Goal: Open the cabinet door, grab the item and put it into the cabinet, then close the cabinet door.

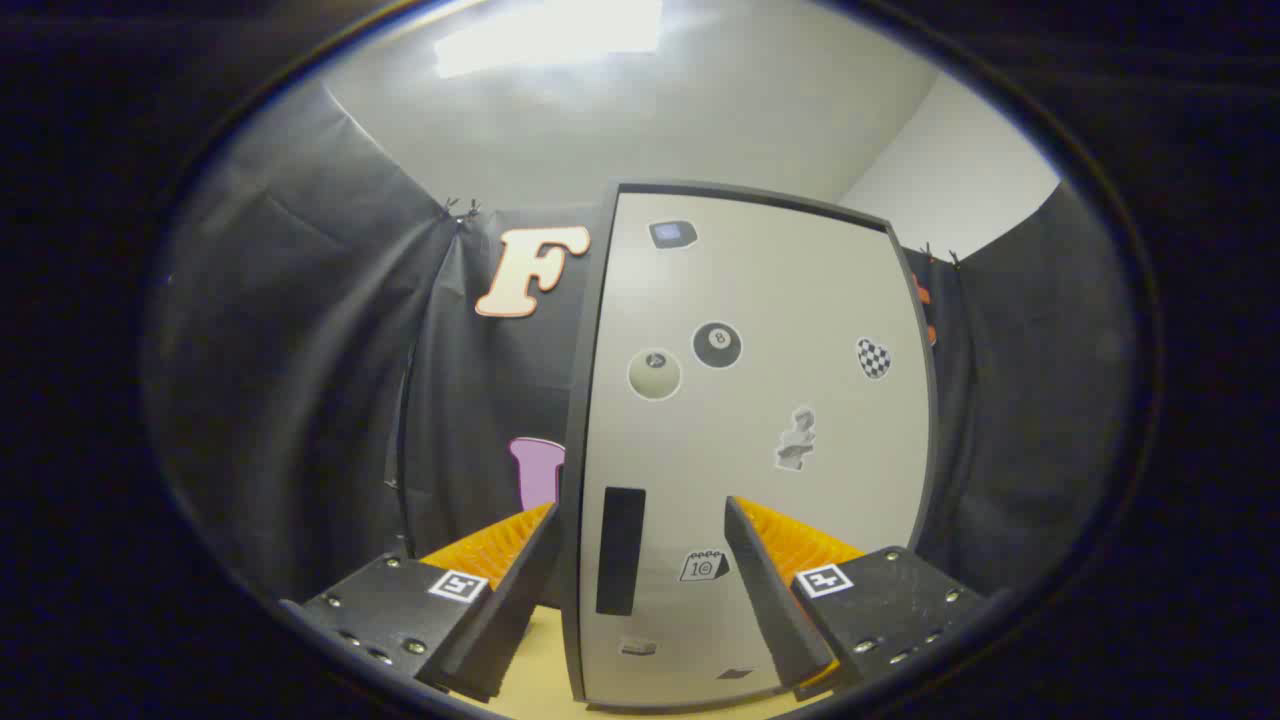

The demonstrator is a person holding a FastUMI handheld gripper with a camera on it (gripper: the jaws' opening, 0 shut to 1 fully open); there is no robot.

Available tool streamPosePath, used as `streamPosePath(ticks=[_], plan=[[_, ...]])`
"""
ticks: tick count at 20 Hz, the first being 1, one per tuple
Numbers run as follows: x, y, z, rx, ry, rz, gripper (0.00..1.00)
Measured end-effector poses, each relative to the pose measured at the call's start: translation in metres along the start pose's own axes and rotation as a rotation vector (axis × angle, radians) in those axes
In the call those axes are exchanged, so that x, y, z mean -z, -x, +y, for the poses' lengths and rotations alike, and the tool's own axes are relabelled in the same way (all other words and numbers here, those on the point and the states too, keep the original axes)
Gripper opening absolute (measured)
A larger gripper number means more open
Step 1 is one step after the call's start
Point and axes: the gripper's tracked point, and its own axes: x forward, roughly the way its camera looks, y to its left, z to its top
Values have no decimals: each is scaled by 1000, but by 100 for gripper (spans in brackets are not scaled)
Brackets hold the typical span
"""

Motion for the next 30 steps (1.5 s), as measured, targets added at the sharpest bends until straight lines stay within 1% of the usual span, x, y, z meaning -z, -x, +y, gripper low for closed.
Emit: streamPosePath(ticks=[5,10,13,17,21,23,24,25,27,28,30], plan=[[7,-12,-5,42,7,19,96],[21,-18,0,47,22,64,96],[43,-23,2,45,40,152,96],[85,-28,12,6,44,322,97],[88,-42,8,41,70,298,97],[89,-48,10,48,57,294,96],[89,-51,8,54,50,292,94],[89,-56,6,67,46,288,85],[89,-64,11,54,26,282,69],[91,-67,11,56,19,283,67],[93,-73,14,53,26,285,57]])
